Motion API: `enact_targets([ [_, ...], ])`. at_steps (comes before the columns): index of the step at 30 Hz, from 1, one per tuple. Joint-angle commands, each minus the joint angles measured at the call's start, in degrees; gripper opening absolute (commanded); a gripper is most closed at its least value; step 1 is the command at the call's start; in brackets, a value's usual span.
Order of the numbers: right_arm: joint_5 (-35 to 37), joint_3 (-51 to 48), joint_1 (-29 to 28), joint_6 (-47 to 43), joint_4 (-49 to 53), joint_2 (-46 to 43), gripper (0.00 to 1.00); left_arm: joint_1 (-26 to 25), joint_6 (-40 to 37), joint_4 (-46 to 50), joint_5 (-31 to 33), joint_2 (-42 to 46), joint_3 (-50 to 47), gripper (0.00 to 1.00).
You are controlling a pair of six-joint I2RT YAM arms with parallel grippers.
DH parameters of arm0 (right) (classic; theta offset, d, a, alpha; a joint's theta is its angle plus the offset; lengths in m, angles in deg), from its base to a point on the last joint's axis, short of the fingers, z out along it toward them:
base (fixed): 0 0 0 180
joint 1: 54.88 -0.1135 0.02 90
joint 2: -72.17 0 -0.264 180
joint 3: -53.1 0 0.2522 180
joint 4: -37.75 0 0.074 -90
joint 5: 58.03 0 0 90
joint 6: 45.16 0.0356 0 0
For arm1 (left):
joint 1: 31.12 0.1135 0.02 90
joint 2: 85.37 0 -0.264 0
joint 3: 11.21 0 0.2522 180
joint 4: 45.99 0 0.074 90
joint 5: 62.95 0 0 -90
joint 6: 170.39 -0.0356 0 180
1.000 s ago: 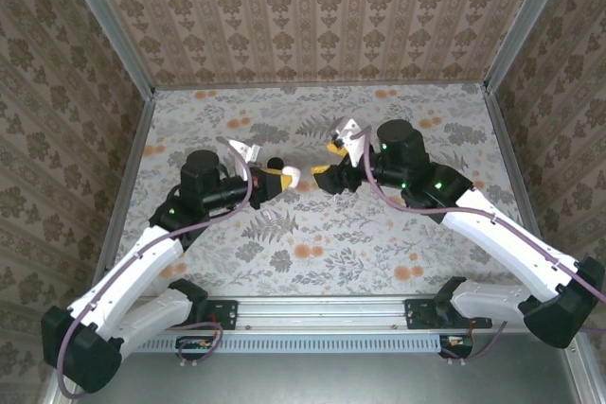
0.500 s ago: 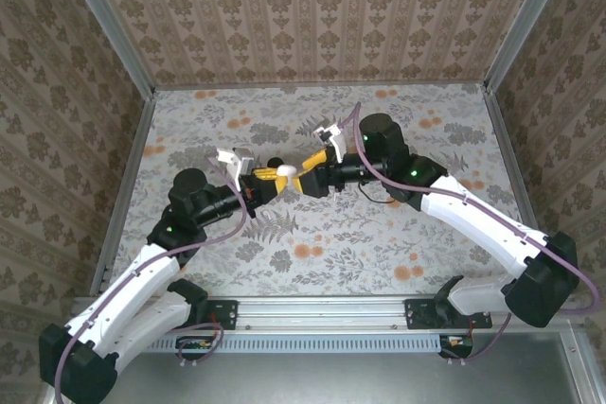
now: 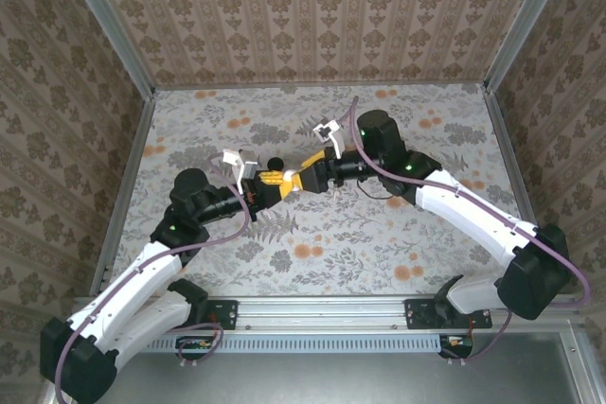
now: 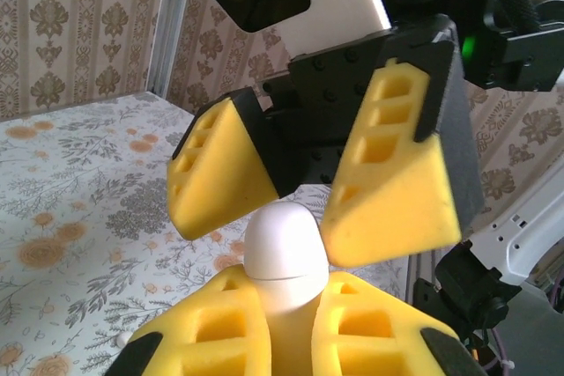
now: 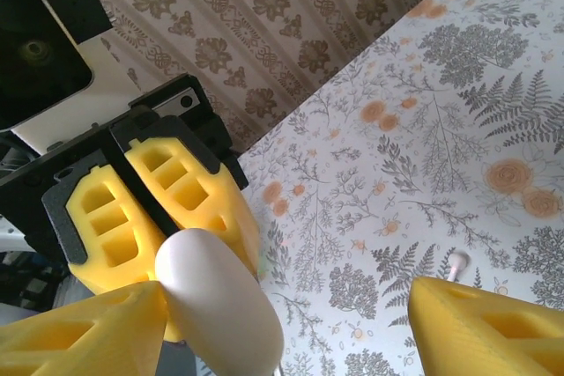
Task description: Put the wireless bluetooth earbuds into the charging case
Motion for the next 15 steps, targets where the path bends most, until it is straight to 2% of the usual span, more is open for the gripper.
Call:
enact_targets([
  [1,1.4,1.09,2.63,2.57,-0.83,0.67,0.73,-1.11,0.96,-5.33,-4.9,0.91,0.34,0.0],
  [12,1.14,1.24,6.07,5.14,0.01,-0.96,0.73,-1.2,-0.04,-6.45,-2.24,1.1,-0.85,0.0],
  [15,-2.07,0.33,6.15,4.84,-1.79,-2.26,0.73,-1.2,-0.1,-6.5,-1.36,1.25,-1.26,0.0],
])
